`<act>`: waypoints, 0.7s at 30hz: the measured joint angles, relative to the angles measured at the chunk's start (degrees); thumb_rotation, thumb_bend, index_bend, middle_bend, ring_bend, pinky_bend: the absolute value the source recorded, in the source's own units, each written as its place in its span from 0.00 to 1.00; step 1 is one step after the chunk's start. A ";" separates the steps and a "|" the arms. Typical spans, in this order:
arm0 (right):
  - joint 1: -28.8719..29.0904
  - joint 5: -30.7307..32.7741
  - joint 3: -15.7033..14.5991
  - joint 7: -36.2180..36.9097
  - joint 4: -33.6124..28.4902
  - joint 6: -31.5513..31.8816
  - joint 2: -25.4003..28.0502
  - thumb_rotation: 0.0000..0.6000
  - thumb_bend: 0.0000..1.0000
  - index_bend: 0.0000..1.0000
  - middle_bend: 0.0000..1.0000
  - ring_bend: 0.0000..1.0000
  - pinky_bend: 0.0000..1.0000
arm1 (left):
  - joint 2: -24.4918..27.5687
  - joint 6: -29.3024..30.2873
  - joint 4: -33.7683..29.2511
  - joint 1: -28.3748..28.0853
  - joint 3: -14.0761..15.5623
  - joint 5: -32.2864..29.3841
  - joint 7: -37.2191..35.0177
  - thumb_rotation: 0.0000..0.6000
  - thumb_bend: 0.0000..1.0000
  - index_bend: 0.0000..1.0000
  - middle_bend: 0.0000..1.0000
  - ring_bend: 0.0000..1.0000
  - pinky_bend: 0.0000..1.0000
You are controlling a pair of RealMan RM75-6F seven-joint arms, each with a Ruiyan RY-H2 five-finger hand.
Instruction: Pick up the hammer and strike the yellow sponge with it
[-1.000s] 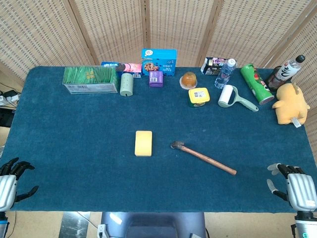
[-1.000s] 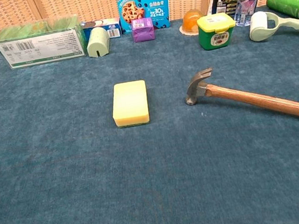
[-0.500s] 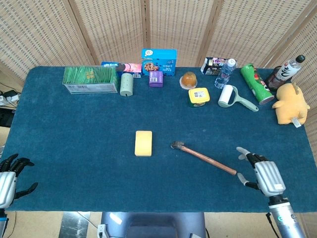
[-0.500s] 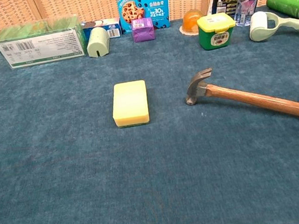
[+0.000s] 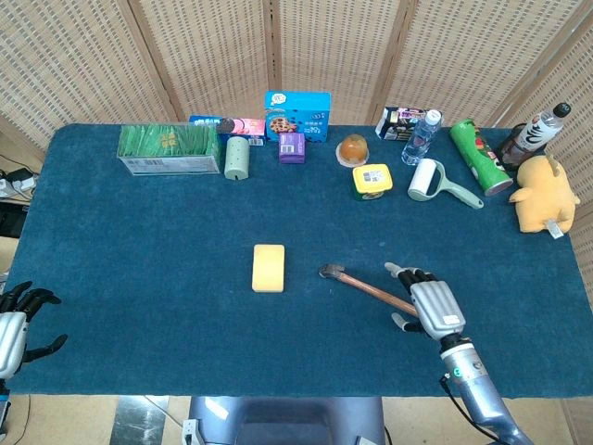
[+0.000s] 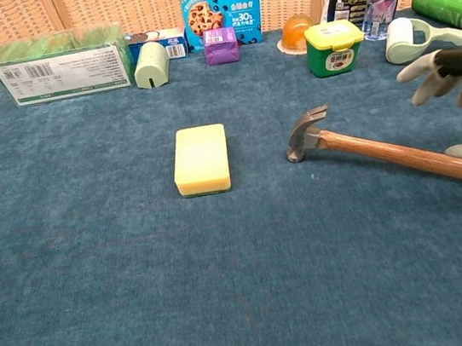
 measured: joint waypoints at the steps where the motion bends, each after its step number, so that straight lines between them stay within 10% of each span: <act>1: 0.52 1.59 0.27 -1.78 -0.11 -0.37 -0.69 1.00 0.31 0.14 0.25 0.22 0.27 | 0.06 -0.29 0.53 -0.16 -0.07 -0.15 -0.65 1.00 0.20 0.36 0.28 0.12 0.14; 21: 12.18 25.80 4.28 -23.11 3.84 -1.34 -13.18 1.00 0.31 0.31 0.41 0.35 0.35 | -0.37 -1.63 8.04 -0.25 0.04 -1.29 -9.10 1.00 0.20 0.36 0.28 0.12 0.14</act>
